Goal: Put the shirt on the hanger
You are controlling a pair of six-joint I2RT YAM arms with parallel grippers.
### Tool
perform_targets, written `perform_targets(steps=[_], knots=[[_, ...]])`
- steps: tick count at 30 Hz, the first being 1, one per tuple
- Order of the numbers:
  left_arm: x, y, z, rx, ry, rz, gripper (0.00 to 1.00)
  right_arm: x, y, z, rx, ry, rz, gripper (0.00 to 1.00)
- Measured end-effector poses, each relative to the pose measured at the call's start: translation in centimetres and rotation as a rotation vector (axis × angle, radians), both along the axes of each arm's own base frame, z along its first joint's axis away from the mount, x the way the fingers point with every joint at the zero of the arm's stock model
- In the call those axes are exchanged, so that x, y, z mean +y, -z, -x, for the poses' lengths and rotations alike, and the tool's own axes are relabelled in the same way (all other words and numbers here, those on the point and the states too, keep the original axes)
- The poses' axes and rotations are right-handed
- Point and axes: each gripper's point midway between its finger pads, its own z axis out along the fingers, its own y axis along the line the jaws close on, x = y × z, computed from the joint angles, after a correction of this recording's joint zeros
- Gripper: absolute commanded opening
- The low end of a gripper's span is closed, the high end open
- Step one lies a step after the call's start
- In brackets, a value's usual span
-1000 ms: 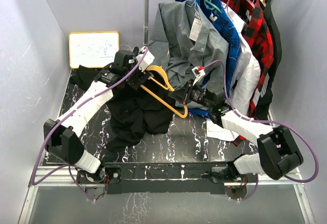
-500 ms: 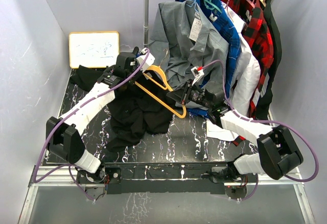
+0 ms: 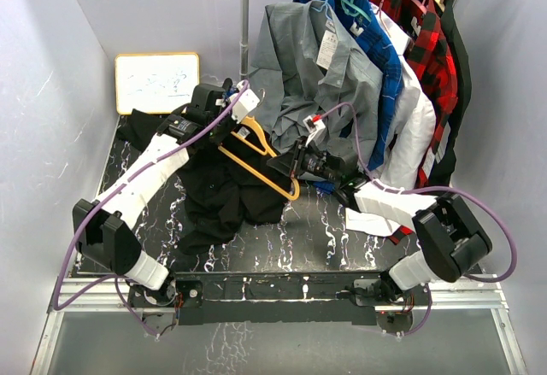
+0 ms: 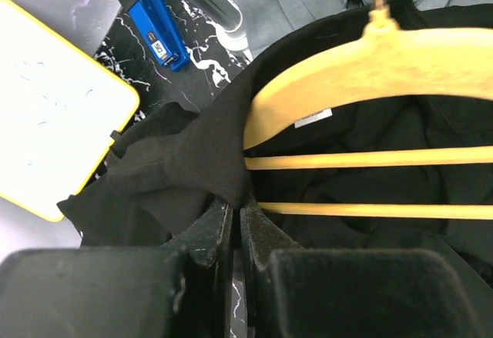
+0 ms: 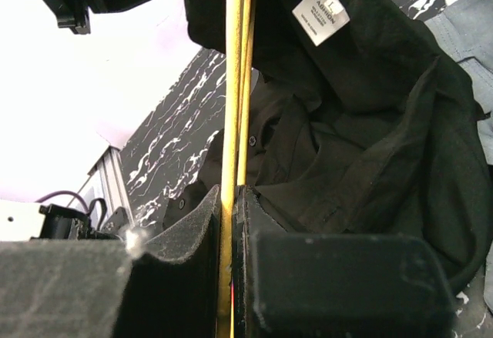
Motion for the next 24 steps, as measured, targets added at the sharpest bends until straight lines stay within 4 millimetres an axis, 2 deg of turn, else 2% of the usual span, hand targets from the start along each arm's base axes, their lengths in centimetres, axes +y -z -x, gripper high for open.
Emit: perform_targets(steps=[5,11,16,24], knots=[[0.0,0.5,0.9,0.045,0.003,0.009,0.00,1.3,0.2,-0.5,-0.022,-0.002,0.004,0.00],[0.3,-0.1,1.7,0.053,-0.001,0.015,0.00,2.5,0.7,-1.5,-0.046,-0.010,0.011,0.00],[0.5,-1.4,2.0,0.045,-0.002,0.021,0.00,3.6,1.5,-2.2,-0.057,-0.020,0.025,0.00],[-0.3,-3.4,2.5,0.047,0.016,0.080,0.00,5.1,1.9,-3.3,-0.082,-0.018,0.050,0.00]])
